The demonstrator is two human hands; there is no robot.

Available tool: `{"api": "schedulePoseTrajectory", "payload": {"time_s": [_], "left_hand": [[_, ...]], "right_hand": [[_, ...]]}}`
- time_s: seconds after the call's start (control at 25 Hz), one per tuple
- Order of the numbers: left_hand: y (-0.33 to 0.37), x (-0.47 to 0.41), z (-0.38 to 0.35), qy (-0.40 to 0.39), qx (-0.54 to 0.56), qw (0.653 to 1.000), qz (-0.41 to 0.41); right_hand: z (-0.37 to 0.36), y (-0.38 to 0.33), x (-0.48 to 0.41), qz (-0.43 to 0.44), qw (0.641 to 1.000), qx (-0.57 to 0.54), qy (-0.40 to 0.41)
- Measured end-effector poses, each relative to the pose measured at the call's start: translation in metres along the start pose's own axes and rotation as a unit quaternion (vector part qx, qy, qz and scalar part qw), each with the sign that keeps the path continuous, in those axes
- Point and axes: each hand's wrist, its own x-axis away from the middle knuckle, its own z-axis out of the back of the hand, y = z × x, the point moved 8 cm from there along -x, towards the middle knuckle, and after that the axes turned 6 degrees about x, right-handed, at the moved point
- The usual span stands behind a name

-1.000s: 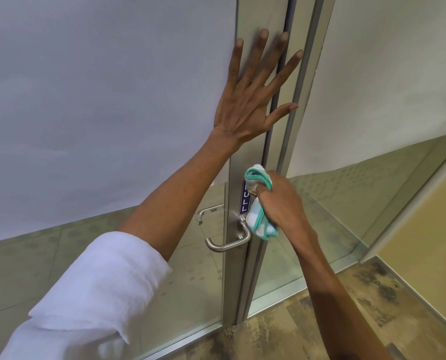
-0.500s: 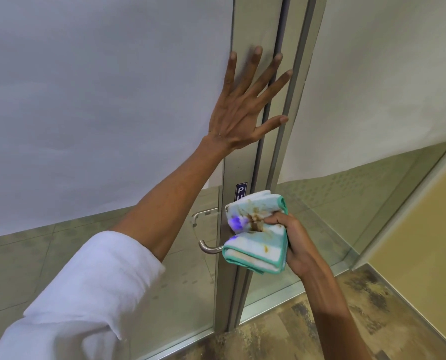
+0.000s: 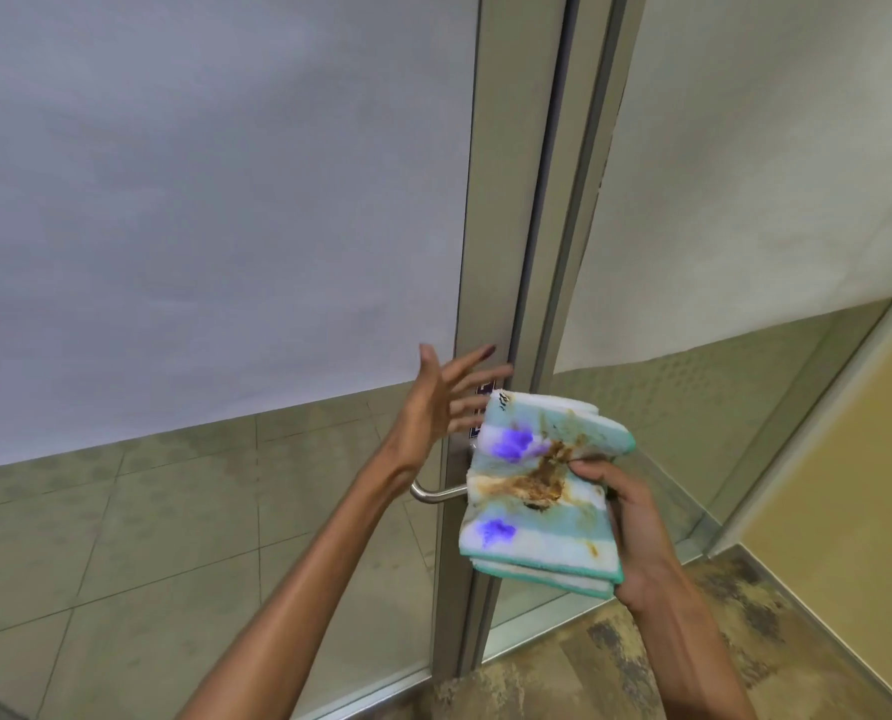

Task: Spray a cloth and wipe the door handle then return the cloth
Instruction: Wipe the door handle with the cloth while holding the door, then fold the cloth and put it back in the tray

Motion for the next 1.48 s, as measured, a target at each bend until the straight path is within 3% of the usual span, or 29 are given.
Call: {"api": "schedulePoseTrajectory", "payload": {"time_s": [0.16,0.36,0.52,0.6,0.68,0.8,0.92,1.08,1.24,1.32,1.48], "left_hand": [[-0.060,0.055,-0.003,-0.025,0.092,0.990,0.101],[-0.079,0.087,-0.023,-0.054,0.081,0.984,0.147],[-0.072,0.101,-0.041,-0.034,0.114,0.982,0.150],[-0.065,0.109,-0.051,-0.038,0.106,0.984,0.140],[-0.057,0.119,-0.061,-0.023,0.084,0.987,0.134],[-0.044,0.135,-0.087,-0.016,0.099,0.987,0.126],[-0.039,0.153,-0.125,-0.027,0.130,0.985,0.112],[-0.047,0.190,-0.191,-0.047,0.203,0.963,0.169],[-0.048,0.233,-0.249,-0.093,0.089,0.975,0.183],[-0.049,0.249,-0.265,-0.096,0.069,0.978,0.172],[-0.052,0.280,-0.286,-0.075,0.062,0.984,0.151]], "right_hand": [[-0.001,0.014,0.020,0.001,0.999,-0.040,-0.017],[0.010,0.030,0.045,-0.006,0.999,-0.050,-0.002],[0.018,0.019,0.079,0.052,0.998,-0.002,-0.042],[0.027,0.011,0.098,0.082,0.993,0.084,-0.023],[0.032,-0.001,0.120,0.117,0.971,0.210,-0.008],[0.028,-0.018,0.156,0.193,0.916,0.349,-0.053],[0.036,-0.030,0.196,0.255,0.897,0.354,-0.076],[0.064,-0.025,0.254,0.297,0.856,0.418,-0.064],[0.093,-0.013,0.305,0.325,0.833,0.447,-0.031],[0.104,-0.006,0.326,0.321,0.834,0.448,-0.029],[0.126,0.016,0.359,0.230,0.902,0.360,-0.058]]}}
